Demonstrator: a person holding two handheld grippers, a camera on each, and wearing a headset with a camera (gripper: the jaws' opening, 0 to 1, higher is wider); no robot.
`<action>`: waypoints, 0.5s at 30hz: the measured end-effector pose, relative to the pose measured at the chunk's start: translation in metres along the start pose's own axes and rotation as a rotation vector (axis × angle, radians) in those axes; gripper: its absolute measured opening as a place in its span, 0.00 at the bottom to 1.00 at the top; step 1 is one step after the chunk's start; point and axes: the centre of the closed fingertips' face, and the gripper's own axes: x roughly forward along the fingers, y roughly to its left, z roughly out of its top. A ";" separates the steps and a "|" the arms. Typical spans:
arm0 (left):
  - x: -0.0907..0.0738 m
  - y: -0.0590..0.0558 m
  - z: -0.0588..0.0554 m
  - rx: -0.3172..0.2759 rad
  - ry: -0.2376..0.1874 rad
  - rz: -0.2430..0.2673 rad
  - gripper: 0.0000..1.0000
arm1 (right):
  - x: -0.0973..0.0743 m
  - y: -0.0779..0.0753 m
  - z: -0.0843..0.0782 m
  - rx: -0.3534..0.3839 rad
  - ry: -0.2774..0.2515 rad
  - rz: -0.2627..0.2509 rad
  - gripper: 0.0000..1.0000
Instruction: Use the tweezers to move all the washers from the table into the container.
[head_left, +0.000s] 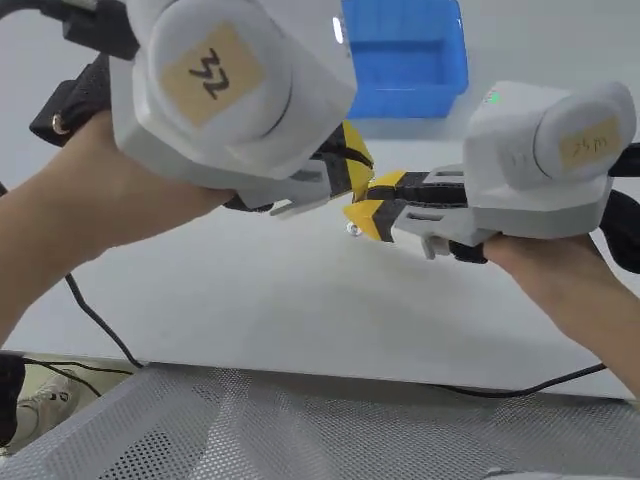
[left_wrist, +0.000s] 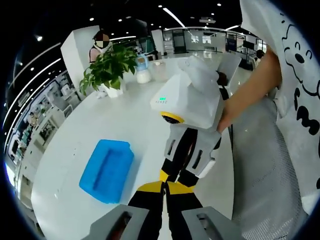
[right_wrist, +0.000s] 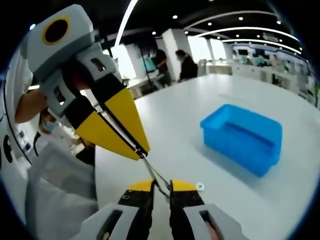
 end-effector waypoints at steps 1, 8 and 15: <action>0.001 0.000 0.001 0.011 -0.010 0.001 0.00 | 0.000 -0.001 0.001 -0.009 -0.011 -0.004 0.08; 0.002 0.002 -0.002 0.005 -0.005 0.004 0.00 | 0.000 0.000 0.004 -0.019 -0.003 -0.010 0.08; 0.002 0.000 -0.003 -0.005 -0.007 -0.005 0.00 | 0.000 0.003 0.001 -0.048 0.017 -0.011 0.07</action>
